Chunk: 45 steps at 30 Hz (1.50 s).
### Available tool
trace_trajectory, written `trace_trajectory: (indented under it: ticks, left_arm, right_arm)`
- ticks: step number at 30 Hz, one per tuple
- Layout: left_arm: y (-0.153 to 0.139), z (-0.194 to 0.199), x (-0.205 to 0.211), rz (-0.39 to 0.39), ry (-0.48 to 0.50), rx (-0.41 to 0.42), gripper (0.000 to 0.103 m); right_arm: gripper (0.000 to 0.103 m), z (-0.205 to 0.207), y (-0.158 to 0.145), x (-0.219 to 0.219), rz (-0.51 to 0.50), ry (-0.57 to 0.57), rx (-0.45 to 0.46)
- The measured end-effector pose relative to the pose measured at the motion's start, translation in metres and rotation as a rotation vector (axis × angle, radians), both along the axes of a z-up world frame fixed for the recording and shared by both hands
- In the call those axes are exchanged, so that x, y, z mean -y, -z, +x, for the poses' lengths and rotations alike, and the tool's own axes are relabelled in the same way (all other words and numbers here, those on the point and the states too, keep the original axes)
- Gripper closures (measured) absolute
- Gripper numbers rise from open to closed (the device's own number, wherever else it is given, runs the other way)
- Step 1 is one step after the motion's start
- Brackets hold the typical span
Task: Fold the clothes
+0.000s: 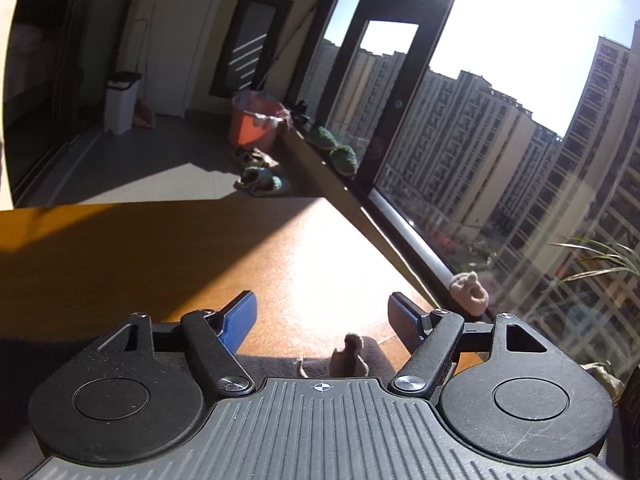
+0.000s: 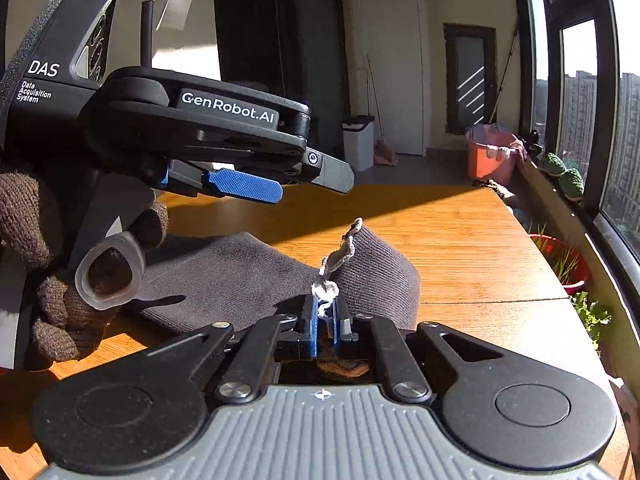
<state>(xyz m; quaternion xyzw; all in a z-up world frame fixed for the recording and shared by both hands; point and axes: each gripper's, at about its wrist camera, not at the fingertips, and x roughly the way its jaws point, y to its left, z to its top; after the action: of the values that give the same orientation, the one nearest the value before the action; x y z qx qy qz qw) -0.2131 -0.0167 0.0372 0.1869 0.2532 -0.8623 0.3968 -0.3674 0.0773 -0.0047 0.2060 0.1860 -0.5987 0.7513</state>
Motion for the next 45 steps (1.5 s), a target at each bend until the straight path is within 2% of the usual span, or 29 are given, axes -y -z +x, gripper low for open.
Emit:
trace_trajectory:
  ticks: [3,5,6,9,11,15,18,22,24,26,29,30,32,34,39,41,43,44,45]
  left_arm:
    - [0.015,-0.02,-0.004,-0.033,0.011,0.129,0.027]
    - [0.034,-0.029,0.001,-0.026,-0.001,0.208,0.039]
    - [0.042,-0.029,0.003,-0.02,-0.005,0.228,0.04]
    - [0.053,-0.024,0.005,-0.007,-0.01,0.224,0.04]
    - [0.053,-0.023,0.007,-0.002,-0.013,0.213,0.04]
    - [0.055,-0.024,0.007,0.002,-0.017,0.211,0.038]
    - [0.054,-0.022,0.01,0.017,-0.023,0.201,0.037]
    - [0.055,-0.018,0.015,0.041,-0.032,0.18,0.037]
    - [0.055,-0.016,0.016,0.049,-0.04,0.17,0.037]
    - [0.055,-0.013,0.016,0.063,-0.05,0.156,0.037]
    - [0.048,-0.003,0.018,0.103,-0.06,0.096,0.035]
    - [0.043,0.002,0.018,0.108,-0.064,0.07,0.034]
    - [0.035,0.007,0.018,0.108,-0.068,0.039,0.032]
    - [0.029,0.009,0.02,0.118,-0.066,0.007,0.031]
    - [0.027,-0.007,0.023,0.193,-0.009,-0.074,0.034]
    - [0.029,-0.018,0.023,0.213,0.018,-0.089,0.037]
    - [0.032,-0.031,0.026,0.228,0.037,-0.082,0.041]
    - [0.036,-0.036,0.028,0.231,0.034,-0.068,0.044]
    - [0.039,-0.039,0.031,0.239,0.03,-0.065,0.043]
  right_arm:
    - [0.096,0.003,0.0,-0.001,-0.012,-0.008,-0.029]
    - [0.093,0.0,-0.004,-0.004,-0.017,-0.023,-0.025]
    - [0.093,-0.004,-0.007,-0.008,-0.018,-0.04,-0.009]
    - [0.084,-0.027,-0.016,-0.022,-0.023,-0.045,0.082]
    - [0.063,-0.046,-0.018,-0.027,-0.011,0.018,0.16]
    - [0.061,-0.083,0.002,-0.01,0.095,0.183,0.381]
    - [0.052,-0.093,0.021,0.003,0.14,0.234,0.526]
    - [0.05,-0.079,0.031,0.009,0.155,0.222,0.56]
    - [0.055,-0.071,0.033,0.011,0.156,0.211,0.555]
    - [0.066,-0.068,0.03,0.011,0.151,0.198,0.516]
    - [0.071,-0.072,0.015,0.009,0.112,0.16,0.447]
    - [0.071,-0.072,0.005,0.007,0.068,0.158,0.382]
    - [0.071,-0.065,-0.012,0.003,-0.018,0.155,0.185]
    - [0.071,-0.054,-0.02,0.006,-0.045,0.136,-0.011]
    - [0.07,-0.009,0.0,0.022,-0.055,0.077,-0.426]
    - [0.07,0.011,0.011,0.021,-0.099,0.05,-0.573]
    - [0.07,0.025,0.014,0.02,-0.124,0.039,-0.63]
    - [0.07,0.026,0.013,0.019,-0.128,0.036,-0.626]
    - [0.069,0.026,0.012,0.02,-0.126,0.037,-0.612]
